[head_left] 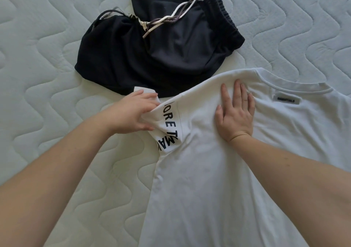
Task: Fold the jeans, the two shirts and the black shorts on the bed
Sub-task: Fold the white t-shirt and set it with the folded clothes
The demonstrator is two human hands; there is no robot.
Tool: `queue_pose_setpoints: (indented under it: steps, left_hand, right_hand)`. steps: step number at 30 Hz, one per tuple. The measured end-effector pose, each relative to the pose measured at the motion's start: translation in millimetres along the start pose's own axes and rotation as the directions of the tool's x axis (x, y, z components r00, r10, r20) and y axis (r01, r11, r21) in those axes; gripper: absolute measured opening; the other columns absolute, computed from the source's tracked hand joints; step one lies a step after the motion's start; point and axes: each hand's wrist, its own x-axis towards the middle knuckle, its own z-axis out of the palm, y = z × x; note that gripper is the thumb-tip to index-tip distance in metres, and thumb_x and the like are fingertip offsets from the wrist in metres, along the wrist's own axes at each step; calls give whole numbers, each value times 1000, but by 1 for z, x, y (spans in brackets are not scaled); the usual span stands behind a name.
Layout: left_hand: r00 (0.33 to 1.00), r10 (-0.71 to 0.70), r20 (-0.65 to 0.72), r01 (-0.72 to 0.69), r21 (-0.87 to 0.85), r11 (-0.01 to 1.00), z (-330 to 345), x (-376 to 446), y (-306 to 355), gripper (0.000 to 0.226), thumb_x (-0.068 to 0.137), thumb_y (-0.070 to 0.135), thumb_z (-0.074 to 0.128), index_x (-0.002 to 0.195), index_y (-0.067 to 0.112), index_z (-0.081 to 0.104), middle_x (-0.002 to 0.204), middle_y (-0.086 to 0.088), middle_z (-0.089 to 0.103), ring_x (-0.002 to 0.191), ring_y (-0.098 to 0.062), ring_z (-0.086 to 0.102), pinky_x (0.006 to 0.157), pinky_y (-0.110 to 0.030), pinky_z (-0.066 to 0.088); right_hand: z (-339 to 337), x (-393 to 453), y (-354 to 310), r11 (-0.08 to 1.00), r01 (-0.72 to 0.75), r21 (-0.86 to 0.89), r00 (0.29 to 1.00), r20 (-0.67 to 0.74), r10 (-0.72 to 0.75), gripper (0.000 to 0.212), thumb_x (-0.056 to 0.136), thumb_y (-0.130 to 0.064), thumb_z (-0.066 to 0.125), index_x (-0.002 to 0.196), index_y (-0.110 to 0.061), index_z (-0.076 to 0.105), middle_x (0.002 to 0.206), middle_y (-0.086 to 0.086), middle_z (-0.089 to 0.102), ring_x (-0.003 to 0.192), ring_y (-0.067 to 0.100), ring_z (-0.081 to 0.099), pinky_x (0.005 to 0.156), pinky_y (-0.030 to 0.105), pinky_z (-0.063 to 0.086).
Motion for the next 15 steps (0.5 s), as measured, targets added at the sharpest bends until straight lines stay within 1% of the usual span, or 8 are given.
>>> queue_pose_setpoints:
  steps: [2,5,7,8,9,10,12,15]
  left_hand:
    - [998,-45,-45,49,110,993,3,-1,1,38,89,28,69,126,24,61,134,8,54,131,-17,41,115,-24,12]
    - [979,-93,-180,117,126,985,2,-4,4,10,92,17,63,101,14,66,111,3,65,118,-20,54,117,-33,18]
    - [965,-165,-202,176,38,984,-7,-9,10,16,99,27,53,96,13,61,99,5,65,114,-15,57,114,-35,28]
    - [953,-244,-182,234,-72,969,-15,-12,14,20,101,32,50,100,15,60,96,8,65,110,-11,58,104,-36,39]
    - [932,-319,-170,288,-188,939,-21,-15,17,20,100,35,50,103,19,61,91,9,66,99,-10,61,90,-36,47]
    - [911,-380,-161,326,-285,901,-27,-16,19,16,99,38,52,101,25,62,86,8,67,86,-10,62,78,-35,50]
    - [878,-448,-169,387,-300,872,-33,-15,15,15,97,41,54,95,29,63,81,8,65,78,-10,60,68,-31,48]
    - [794,-603,-74,578,-214,788,-26,-13,1,26,93,50,57,89,25,64,80,7,62,78,-14,57,67,-33,46]
  right_hand:
    - [-1,0,-1,1000,-2,7,1000,-4,2,65,93,-42,26,155,-31,15,164,9,5,151,21,1,121,41,-2]
    - [-3,-1,-1,1000,-8,10,1000,3,8,65,92,-42,26,155,-31,15,164,9,5,151,20,0,121,41,-2]
    - [-3,-1,-1,1000,-8,9,1000,1,8,65,93,-42,26,155,-31,14,164,9,4,151,20,0,122,42,-1]
    - [-3,-2,-1,1000,-7,9,1000,-5,7,65,93,-41,27,155,-31,14,164,9,4,151,21,0,122,42,0]
    - [-3,-2,-1,1000,-5,9,1000,-11,5,65,93,-41,27,155,-30,15,164,9,5,151,21,1,122,43,0]
    - [-3,-2,-1,1000,-5,11,1000,-13,6,65,92,-41,28,155,-30,15,164,10,5,151,21,1,122,43,0]
    - [-2,-2,-1,1000,-6,11,1000,-11,6,65,92,-41,29,155,-30,16,164,10,5,151,22,2,122,42,-1]
    - [-1,-2,-1,1000,-6,1,1000,-8,6,65,93,-41,29,155,-30,15,164,10,5,151,21,1,122,42,-1]
